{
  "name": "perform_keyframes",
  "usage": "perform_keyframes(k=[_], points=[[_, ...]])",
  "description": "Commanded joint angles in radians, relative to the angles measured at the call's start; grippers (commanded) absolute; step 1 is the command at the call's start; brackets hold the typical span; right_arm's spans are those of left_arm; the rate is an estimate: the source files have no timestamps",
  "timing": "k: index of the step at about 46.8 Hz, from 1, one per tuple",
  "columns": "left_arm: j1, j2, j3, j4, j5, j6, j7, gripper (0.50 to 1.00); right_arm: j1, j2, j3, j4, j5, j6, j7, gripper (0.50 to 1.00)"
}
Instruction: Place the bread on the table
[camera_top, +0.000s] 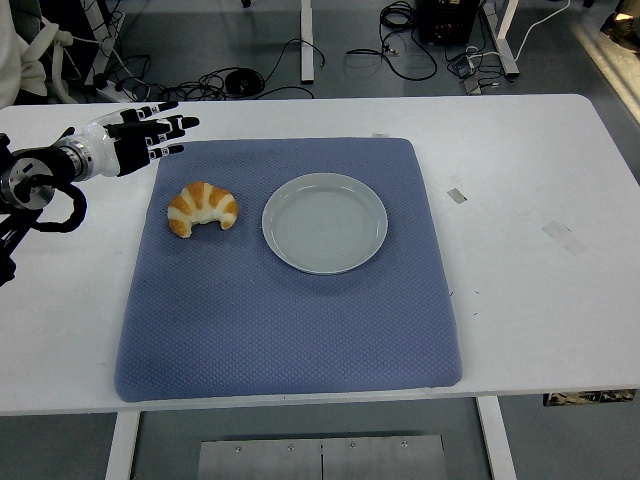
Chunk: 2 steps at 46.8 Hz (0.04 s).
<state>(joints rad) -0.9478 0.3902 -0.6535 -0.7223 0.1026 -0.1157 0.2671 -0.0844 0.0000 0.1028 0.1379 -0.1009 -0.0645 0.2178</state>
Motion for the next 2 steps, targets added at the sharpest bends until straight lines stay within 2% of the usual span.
perform_keyframes(k=[1, 2], points=[[0.003, -0.004, -0.014, 0.001, -0.009, 0.001, 0.000, 0.990, 0.000, 0.000, 0.000, -0.001, 0.000, 0.000, 0.000, 1.000], [0.003, -0.004, -0.017, 0.001, -0.011, 0.001, 0.001, 0.990, 0.000, 0.000, 0.000, -0.001, 0.001, 0.000, 0.000, 1.000]])
